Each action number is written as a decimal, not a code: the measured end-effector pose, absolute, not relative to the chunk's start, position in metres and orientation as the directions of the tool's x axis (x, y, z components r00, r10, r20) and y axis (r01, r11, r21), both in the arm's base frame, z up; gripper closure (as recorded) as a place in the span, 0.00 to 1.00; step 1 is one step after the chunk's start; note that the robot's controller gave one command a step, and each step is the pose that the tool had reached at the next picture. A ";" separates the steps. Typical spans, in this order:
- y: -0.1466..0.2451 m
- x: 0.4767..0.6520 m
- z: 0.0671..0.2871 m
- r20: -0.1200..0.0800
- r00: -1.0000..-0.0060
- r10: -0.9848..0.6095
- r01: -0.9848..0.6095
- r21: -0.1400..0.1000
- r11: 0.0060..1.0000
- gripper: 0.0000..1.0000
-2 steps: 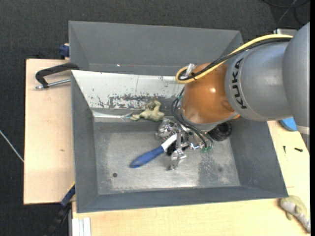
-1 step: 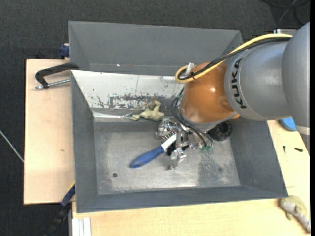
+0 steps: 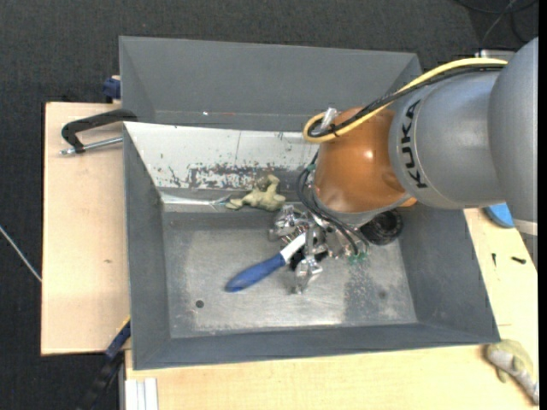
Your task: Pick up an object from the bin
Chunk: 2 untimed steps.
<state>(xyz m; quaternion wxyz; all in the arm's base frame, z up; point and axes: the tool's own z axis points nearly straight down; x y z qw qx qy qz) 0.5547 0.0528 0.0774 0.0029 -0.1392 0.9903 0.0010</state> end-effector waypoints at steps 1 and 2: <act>0.053 0.555 0.078 -0.006 -0.961 -0.276 -0.276 0.001 0.961 1.00; 0.054 0.557 0.139 -0.010 -0.961 -0.275 -0.275 -0.001 0.961 1.00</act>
Offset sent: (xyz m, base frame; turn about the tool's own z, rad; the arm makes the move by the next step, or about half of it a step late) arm 0.0000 0.0000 0.0000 0.0000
